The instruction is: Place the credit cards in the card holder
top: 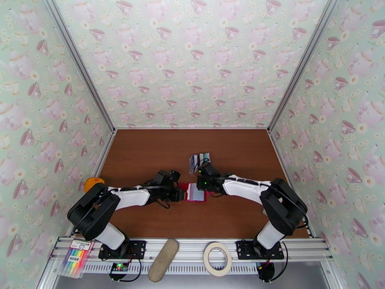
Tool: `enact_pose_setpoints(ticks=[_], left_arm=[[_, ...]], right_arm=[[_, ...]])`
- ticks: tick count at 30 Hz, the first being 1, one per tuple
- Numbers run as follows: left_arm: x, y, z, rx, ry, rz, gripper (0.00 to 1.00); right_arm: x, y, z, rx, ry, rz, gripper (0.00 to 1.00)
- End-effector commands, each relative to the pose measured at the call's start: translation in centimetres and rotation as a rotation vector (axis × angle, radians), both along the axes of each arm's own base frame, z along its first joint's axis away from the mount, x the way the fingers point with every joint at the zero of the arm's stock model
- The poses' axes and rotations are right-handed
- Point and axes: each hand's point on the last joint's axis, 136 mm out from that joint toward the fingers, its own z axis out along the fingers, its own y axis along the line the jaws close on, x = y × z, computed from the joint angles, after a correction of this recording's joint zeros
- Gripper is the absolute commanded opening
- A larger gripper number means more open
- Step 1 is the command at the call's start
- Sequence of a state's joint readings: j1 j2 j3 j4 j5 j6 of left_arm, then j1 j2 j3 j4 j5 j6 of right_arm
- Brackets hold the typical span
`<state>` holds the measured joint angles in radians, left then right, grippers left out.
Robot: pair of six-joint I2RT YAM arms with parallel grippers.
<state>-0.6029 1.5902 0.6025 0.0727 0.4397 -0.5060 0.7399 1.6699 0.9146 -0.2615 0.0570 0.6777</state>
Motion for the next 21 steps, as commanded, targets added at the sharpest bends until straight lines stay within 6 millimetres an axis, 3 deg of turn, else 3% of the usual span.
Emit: enact_pose_setpoints(ticks=[1, 12, 21], left_arm=[[-1.3, 2.3, -3.2, 0.122, 0.077, 0.012, 0.31], [-1.4, 2.2, -3.4, 0.112, 0.080, -0.005, 0.37], [-1.8, 1.6, -3.5, 0.073, 0.094, -0.024, 0.49]], right_arm=[[0.6, 0.3, 0.3, -0.015, -0.009, 0.014, 0.21], [0.4, 0.0, -1.5, -0.038, 0.022, 0.013, 0.21], [-0.7, 0.4, -2.8, 0.008, 0.061, 0.015, 0.20]])
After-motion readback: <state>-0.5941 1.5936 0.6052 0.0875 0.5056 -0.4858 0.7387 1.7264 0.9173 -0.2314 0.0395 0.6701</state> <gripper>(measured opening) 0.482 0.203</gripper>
